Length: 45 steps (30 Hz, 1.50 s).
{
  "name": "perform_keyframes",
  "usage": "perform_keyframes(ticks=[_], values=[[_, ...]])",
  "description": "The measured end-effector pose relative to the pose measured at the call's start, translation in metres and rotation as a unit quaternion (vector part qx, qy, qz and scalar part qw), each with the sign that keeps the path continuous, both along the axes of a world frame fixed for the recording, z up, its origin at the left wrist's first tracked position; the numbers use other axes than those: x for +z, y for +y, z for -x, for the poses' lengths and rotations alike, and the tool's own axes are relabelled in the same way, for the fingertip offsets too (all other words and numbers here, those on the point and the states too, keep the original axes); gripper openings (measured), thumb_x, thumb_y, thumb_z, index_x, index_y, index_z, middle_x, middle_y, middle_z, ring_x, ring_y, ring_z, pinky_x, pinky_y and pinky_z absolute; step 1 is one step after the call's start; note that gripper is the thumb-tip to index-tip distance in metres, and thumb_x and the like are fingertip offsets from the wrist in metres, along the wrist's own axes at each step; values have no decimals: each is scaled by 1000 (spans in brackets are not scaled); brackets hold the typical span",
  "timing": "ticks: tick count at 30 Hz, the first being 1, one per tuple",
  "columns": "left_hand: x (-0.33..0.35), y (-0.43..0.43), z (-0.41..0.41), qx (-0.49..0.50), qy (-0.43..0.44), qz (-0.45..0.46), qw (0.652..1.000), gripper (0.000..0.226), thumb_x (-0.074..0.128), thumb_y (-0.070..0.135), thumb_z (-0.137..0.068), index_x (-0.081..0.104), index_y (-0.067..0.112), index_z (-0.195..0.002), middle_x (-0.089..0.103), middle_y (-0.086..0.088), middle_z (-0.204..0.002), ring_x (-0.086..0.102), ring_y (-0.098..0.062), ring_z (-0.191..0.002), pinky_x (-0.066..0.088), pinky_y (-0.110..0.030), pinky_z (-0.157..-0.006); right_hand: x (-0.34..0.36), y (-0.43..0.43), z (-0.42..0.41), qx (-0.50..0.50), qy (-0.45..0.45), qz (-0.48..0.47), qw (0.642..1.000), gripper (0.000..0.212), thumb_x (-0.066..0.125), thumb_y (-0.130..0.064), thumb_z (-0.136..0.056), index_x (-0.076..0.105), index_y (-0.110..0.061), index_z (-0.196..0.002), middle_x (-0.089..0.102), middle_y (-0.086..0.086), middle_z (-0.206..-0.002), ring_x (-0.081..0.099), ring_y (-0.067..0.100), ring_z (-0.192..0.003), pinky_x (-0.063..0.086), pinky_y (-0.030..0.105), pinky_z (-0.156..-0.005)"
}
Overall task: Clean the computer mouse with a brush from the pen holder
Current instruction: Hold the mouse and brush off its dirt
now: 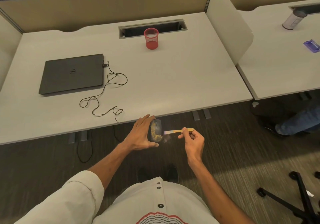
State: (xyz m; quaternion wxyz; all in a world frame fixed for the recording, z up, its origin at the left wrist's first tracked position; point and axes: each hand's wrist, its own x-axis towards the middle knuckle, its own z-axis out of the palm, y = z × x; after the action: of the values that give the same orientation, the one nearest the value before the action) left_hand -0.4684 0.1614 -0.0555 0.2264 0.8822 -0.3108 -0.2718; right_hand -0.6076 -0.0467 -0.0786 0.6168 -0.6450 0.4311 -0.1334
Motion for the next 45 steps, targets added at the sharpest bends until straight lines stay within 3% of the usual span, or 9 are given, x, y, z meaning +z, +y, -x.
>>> perform_keyframes(ticks=[4,9,13,19,27,35,40,45], values=[[0,-2,1,-2,0,0,1000,123,86,66,-79,14,23,-170,10,-1,-181,6,-23,-170,7,-52,-139,7,11,-3,21,-31,-19,999,22,72,-34,-104,82,-28,-85,79,-1,-78,65,5,-66,50,33,-67],[1,-3,2,-2,-1,2,1000,123,85,67,-79,14,24,-170,9,0,-181,5,-23,-170,7,-53,-139,9,24,-4,50,-30,1,998,18,73,-32,-104,81,-23,-90,79,-7,-76,75,4,-85,55,30,-79],[3,-2,2,6,5,5,1000,123,85,67,-80,14,25,-170,8,1,-181,6,-23,-170,9,-54,-139,6,21,3,37,0,28,999,20,73,-30,-104,79,-26,-85,79,-9,-76,75,4,-88,61,39,-89],[2,5,5,18,10,3,1000,123,87,65,-78,15,24,-170,11,-1,-180,9,-25,-169,12,-54,-139,2,11,15,4,24,31,999,22,73,-30,-104,80,-23,-84,79,-6,-79,75,11,-89,62,46,-93],[1,7,7,19,14,8,1000,120,88,62,-79,18,23,-169,14,-2,-179,12,-26,-168,13,-55,-138,9,28,5,30,-44,-42,998,21,72,-32,-105,82,-32,-86,80,0,-81,68,2,-71,49,33,-76],[2,6,6,17,9,7,1000,122,86,66,-79,16,24,-170,11,0,-180,8,-23,-169,10,-54,-139,0,34,15,27,-23,-6,999,16,72,-27,-105,80,-21,-92,80,-4,-78,76,9,-87,58,32,-86],[2,7,5,18,2,2,1000,123,85,68,-78,17,23,-170,12,-2,-180,8,-24,-169,10,-52,-139,-4,27,22,20,-8,32,999,17,71,-24,-105,79,-21,-90,79,-3,-78,75,8,-83,61,33,-84],[1,7,6,24,3,-2,1000,122,86,68,-79,17,24,-169,13,-2,-180,8,-24,-169,9,-52,-139,-1,26,21,16,-61,38,997,23,71,-26,-106,80,-20,-85,79,-4,-79,74,7,-82,55,16,-76]])
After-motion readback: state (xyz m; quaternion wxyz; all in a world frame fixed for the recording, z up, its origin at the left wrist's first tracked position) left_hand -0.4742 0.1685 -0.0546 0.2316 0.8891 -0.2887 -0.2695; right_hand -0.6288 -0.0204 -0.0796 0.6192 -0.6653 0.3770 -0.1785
